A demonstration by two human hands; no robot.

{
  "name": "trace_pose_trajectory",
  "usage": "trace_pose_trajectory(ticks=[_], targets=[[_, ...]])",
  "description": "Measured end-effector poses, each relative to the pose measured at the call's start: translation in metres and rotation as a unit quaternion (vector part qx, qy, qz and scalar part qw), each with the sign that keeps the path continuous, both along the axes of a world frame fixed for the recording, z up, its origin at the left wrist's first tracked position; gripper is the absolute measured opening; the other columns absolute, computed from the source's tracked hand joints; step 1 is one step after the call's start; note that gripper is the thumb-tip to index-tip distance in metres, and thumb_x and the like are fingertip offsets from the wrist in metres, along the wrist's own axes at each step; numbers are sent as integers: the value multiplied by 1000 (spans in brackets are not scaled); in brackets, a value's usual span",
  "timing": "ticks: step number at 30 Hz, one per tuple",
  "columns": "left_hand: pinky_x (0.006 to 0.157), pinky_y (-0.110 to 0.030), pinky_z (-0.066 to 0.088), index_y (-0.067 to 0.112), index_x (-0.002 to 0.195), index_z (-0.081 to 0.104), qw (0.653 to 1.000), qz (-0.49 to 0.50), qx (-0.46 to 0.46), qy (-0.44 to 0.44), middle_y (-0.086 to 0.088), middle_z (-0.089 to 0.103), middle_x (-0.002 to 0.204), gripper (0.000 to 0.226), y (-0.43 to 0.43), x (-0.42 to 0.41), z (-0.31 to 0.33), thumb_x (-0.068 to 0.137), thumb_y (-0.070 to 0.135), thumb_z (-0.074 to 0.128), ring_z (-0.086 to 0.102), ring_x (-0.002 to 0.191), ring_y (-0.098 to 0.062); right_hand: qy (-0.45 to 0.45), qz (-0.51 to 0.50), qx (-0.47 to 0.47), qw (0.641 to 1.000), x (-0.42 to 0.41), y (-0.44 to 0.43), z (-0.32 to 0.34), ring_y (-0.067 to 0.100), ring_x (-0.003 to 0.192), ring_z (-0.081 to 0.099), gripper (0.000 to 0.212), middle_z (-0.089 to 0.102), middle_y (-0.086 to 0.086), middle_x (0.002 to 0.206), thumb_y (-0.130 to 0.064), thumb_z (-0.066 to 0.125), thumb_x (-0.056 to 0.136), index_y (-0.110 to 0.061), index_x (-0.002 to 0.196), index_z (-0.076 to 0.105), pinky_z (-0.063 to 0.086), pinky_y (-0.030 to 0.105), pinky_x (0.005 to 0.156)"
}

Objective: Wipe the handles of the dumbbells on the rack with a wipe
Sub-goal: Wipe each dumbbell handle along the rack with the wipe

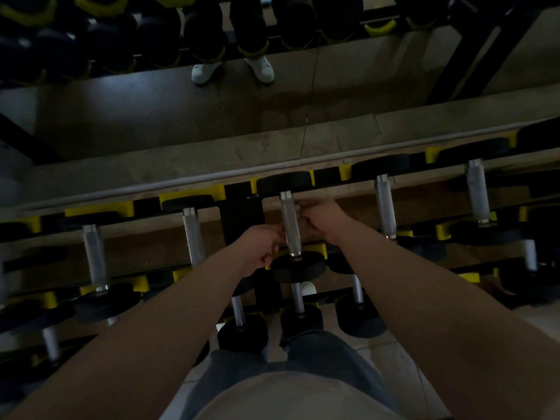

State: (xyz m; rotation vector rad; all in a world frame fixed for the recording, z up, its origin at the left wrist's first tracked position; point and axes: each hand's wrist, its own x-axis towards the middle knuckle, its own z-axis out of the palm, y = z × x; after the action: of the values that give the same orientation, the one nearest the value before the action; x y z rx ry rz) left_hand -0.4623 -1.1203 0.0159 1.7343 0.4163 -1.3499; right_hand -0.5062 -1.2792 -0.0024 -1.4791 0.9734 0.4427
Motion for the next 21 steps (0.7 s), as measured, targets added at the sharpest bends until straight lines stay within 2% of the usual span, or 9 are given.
trace_pose_trajectory(ticks=[2,5,6,9,11,13,15,18,21], targets=[[54,-23,26,27,95,68,1000,1,-8,1,-6,66,105,30,2,0,1,95,3,49,41,62,-8,-40,-51,-9,998,9,0,0,17,72,60,26,67,11,86,6,49,97,1,113,68,50,21,55],[54,-23,26,28,96,66,1000,-13,-15,-3,-7,64,108,30,4,-3,3,95,4,48,40,63,-8,-27,119,-152,981,0,3,0,23,91,67,19,73,11,98,-10,57,96,-6,102,75,57,36,82],[53,-23,26,28,99,67,1000,-17,-16,-4,-6,62,107,31,4,-4,3,95,4,49,40,63,-8,-6,180,-182,967,-9,5,2,23,92,67,20,74,11,96,-17,59,97,-8,99,77,56,37,84],[52,-23,25,28,102,69,1000,-18,-16,-5,-6,60,105,32,5,-6,3,93,4,51,39,62,-8,30,302,-214,929,-31,8,9,25,86,67,26,73,11,88,-23,59,97,-7,88,77,52,32,73],[52,-23,26,28,105,68,1000,-13,-18,-6,-5,61,106,32,4,-7,3,93,4,51,39,63,-8,16,288,-231,929,-31,10,15,23,86,67,23,73,9,89,-21,59,96,-9,90,78,54,31,74],[51,-23,27,26,114,66,1000,-11,-15,-8,-5,62,107,34,4,-8,5,94,4,50,40,63,-8,-19,184,-244,952,-23,12,19,20,93,68,22,75,4,100,-20,58,97,-16,106,78,58,34,83],[53,-23,28,22,118,67,1000,-9,-12,-9,-6,62,106,35,4,-7,7,94,3,50,42,65,-8,-44,128,-277,951,-15,17,21,19,99,67,27,73,2,109,-19,56,98,-19,118,73,55,30,83],[55,-24,28,24,100,71,1000,-14,-15,-8,-9,62,105,31,6,-5,16,93,2,51,40,66,-10,-61,179,-312,931,-27,27,19,12,88,66,22,74,1,104,-20,57,98,-22,111,75,50,23,72],[57,-25,28,28,93,69,999,-20,-23,-27,-11,65,110,30,8,-5,17,93,3,51,39,69,-12,-53,271,-303,912,-53,33,21,9,90,66,21,73,-1,108,-20,59,99,-22,112,74,51,21,79]])
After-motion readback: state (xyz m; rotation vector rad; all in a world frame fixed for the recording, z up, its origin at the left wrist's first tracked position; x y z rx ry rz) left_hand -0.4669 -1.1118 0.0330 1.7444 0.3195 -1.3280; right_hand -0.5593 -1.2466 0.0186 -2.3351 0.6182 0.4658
